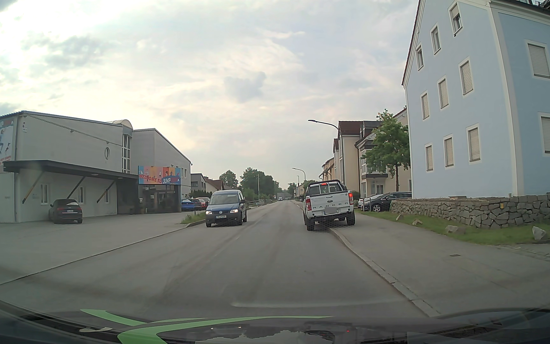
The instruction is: Follow the waypoints while adhering to traffic rules and regulations
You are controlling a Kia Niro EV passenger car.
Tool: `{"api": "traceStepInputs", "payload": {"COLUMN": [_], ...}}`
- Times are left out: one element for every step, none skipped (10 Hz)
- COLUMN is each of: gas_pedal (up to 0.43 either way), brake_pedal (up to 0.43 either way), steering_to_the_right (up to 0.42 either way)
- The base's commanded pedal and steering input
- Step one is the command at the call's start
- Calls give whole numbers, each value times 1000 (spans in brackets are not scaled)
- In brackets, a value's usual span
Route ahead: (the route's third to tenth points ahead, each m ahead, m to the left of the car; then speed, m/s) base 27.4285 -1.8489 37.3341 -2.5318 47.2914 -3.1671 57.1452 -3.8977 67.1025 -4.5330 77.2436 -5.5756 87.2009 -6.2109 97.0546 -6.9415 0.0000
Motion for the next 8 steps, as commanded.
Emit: {"api": "traceStepInputs", "payload": {"gas_pedal": [0,0,0,0,0,0,0,0], "brake_pedal": [274,274,274,274,274,274,274,274], "steering_to_the_right": [-1,-1,-1,-1,-1,-1,-1,-1]}}
